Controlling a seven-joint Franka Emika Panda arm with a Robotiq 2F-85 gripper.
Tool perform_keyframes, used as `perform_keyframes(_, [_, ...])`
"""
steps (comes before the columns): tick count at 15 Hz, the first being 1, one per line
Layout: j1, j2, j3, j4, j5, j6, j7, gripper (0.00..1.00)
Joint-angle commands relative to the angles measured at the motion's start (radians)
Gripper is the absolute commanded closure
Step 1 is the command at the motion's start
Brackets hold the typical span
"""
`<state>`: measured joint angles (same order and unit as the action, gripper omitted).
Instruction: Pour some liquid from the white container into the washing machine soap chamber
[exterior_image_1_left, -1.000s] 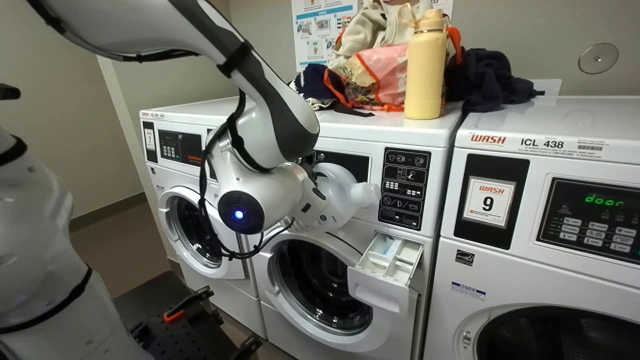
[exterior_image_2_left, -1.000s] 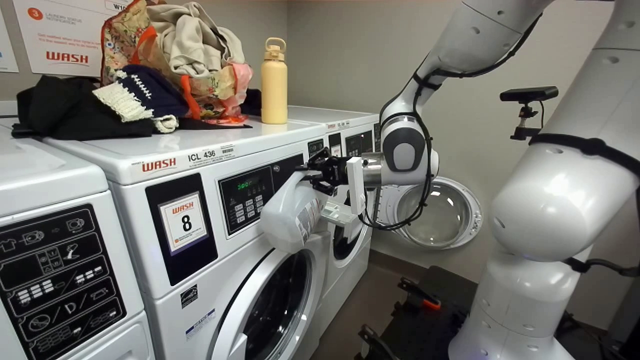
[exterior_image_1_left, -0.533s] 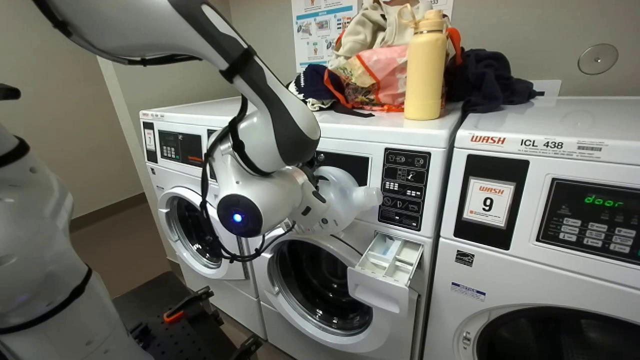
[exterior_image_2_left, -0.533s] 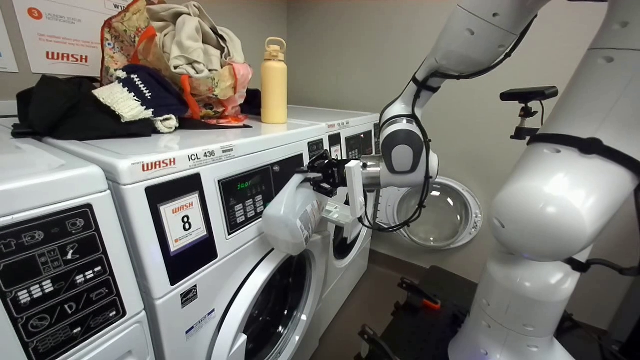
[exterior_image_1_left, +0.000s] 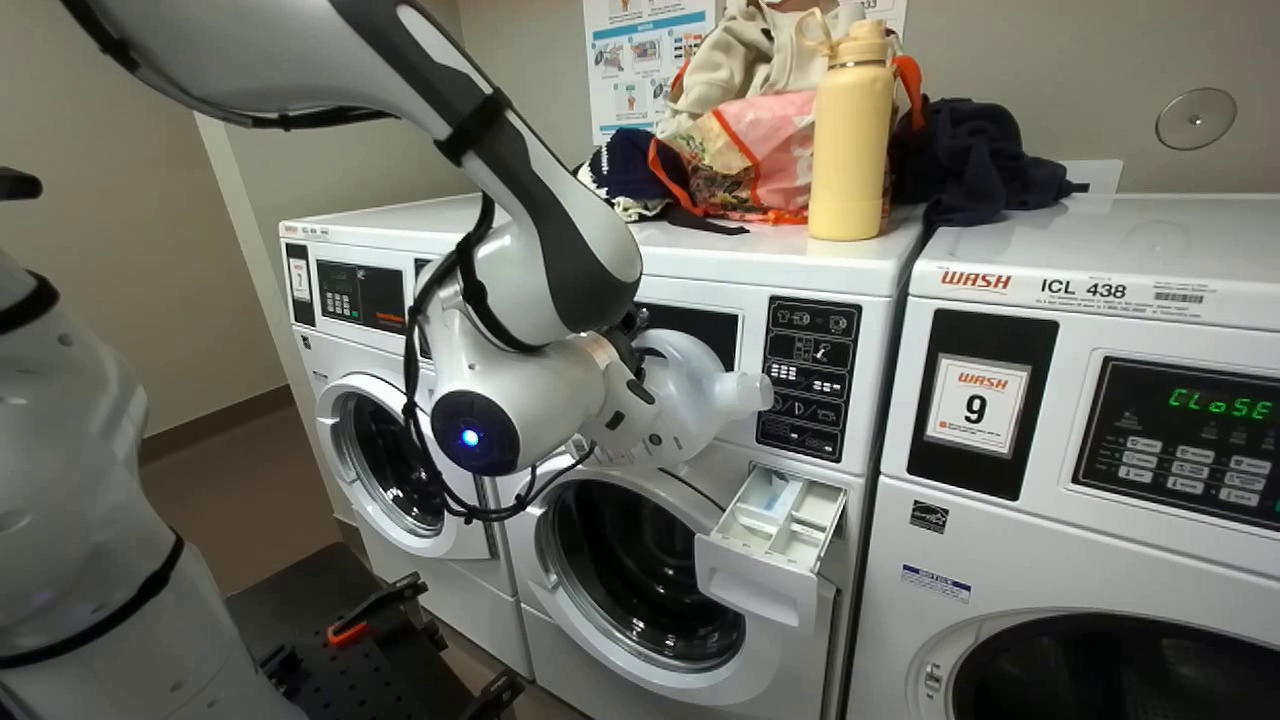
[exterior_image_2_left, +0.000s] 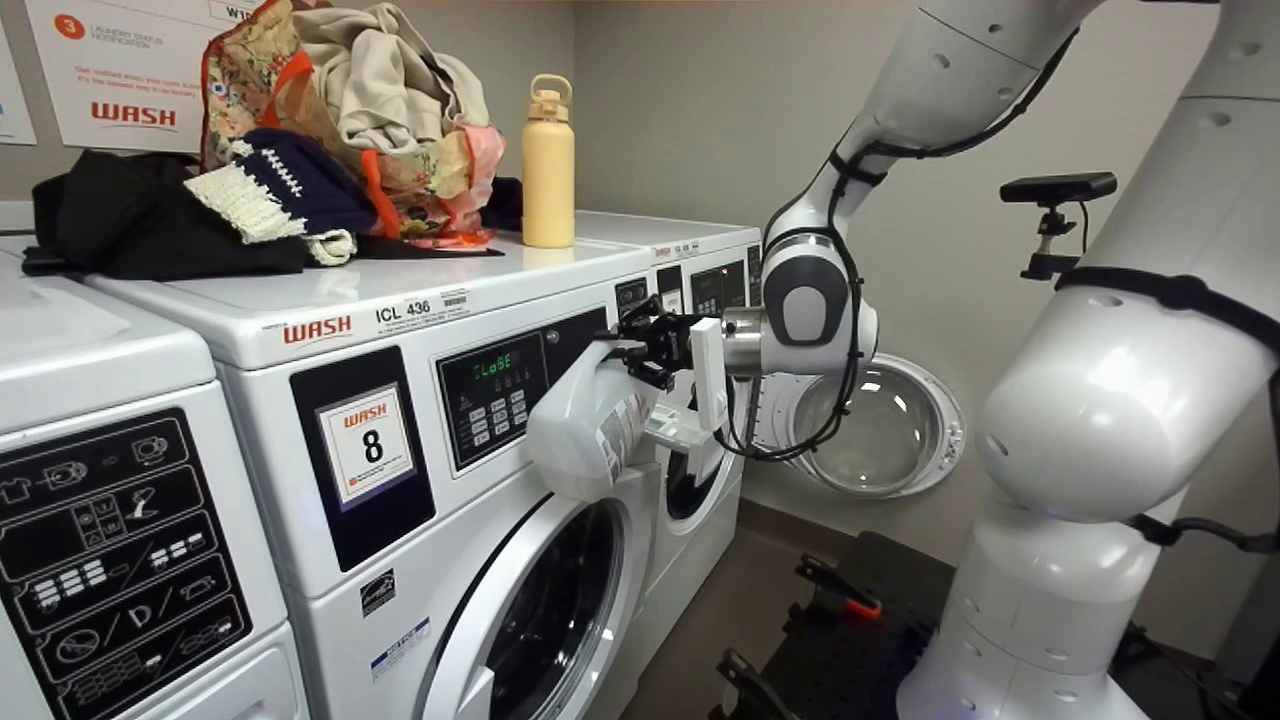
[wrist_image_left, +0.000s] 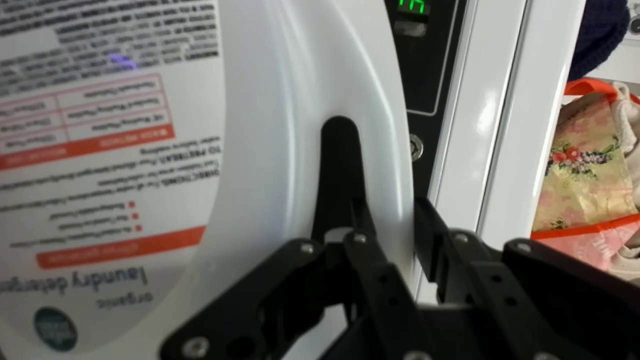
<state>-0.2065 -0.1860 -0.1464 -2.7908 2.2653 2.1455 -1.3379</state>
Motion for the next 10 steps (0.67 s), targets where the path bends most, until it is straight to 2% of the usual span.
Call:
perform_keyframes(1, [-0.007,-0.008,0.0,-0.004,0.092,-0.11,-0.061,0.93])
perform_keyframes(6, [-0.006,-0.07,0.007,-0.021,0.037,-0.106,-0.125,0.93])
perform_keyframes(8, [-0.008,-0.123,0.013,-0.021,-0.05,-0.052,-0.12,0.93])
perform_keyframes(9, [-0.003,-0.187,0.032,-0.019,-0.141,0.05,-0.075,0.93])
perform_keyframes(10, [-0.013,-0.03,0.012,-0.015,-0.074,-0.011,-0.122,0.93])
